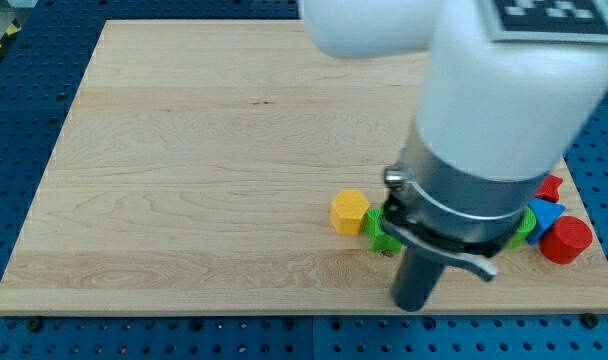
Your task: Move the yellow hexagon with green star towards the bottom center of the board
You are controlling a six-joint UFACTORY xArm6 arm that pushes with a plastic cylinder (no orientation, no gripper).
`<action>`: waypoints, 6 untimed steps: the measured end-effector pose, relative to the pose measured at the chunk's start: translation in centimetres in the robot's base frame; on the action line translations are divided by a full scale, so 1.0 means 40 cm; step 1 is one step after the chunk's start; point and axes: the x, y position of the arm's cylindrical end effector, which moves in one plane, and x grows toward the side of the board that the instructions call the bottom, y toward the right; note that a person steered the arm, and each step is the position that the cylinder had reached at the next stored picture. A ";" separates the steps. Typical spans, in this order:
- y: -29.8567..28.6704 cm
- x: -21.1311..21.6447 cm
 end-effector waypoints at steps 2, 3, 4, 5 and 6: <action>0.049 -0.077; 0.049 -0.099; 0.028 -0.148; 0.006 -0.173; -0.043 -0.178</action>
